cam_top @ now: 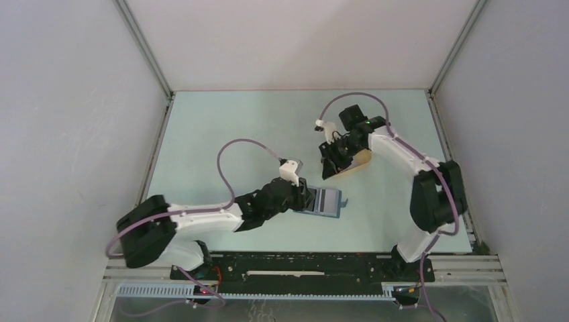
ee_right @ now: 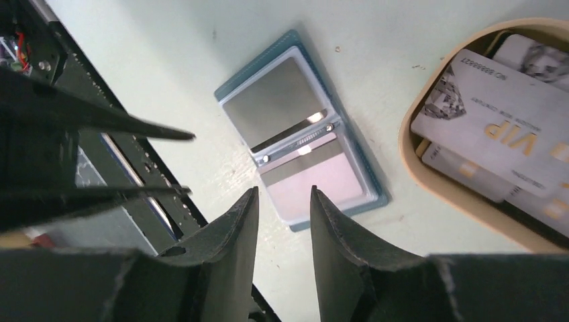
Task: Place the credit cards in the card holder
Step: Insert the credit card into the card holder, then close the card holder at the center of the board.
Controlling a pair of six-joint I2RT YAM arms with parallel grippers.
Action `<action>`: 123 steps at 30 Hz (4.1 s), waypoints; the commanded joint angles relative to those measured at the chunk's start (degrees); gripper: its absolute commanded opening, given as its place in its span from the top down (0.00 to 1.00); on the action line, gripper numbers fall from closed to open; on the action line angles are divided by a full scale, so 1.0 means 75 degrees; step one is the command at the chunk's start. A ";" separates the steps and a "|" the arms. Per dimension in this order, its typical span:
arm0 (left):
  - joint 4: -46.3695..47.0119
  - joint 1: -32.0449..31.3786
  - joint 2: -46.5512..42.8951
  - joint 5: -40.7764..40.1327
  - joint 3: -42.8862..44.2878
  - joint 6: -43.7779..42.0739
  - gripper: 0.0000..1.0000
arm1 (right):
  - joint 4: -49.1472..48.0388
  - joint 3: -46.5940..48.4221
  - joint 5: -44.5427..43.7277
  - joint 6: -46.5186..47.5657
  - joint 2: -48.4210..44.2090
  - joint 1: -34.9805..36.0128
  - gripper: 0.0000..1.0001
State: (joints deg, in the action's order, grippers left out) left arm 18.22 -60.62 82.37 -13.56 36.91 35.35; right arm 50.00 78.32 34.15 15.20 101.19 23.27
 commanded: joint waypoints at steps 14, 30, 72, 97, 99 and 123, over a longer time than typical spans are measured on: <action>-0.1332 0.0657 -0.4216 0.0151 -0.1415 -0.0892 0.00 | -0.0315 -0.3152 0.3707 0.4189 -0.4973 -0.1170 0.37; -0.0599 0.1819 -0.2923 0.1215 -0.2107 0.1764 0.06 | -0.1639 -0.3864 -0.0432 0.7550 -0.3298 0.0450 0.69; -0.0836 0.2062 0.0470 0.1579 -0.0009 0.0959 0.91 | -0.1437 -0.3611 -0.1079 0.7101 -0.1789 0.0572 0.93; -0.1351 0.1779 0.1194 0.2204 0.0723 0.0615 0.90 | -0.1362 -0.3576 -0.1120 0.7113 -0.1651 0.0578 0.93; -0.1460 0.1728 0.1092 0.2175 0.0761 0.0543 0.90 | -0.1347 -0.3576 -0.1126 0.7110 -0.1648 0.0577 0.94; -0.1513 0.1426 0.0932 0.2627 0.0763 0.0515 0.80 | -0.1238 -0.3576 -0.1155 0.7164 -0.1655 0.0519 0.93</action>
State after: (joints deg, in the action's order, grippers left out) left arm 5.39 -49.63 91.37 4.01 41.12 39.94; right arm 39.66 49.47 25.50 68.75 88.84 27.09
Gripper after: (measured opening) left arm 0.182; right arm 0.069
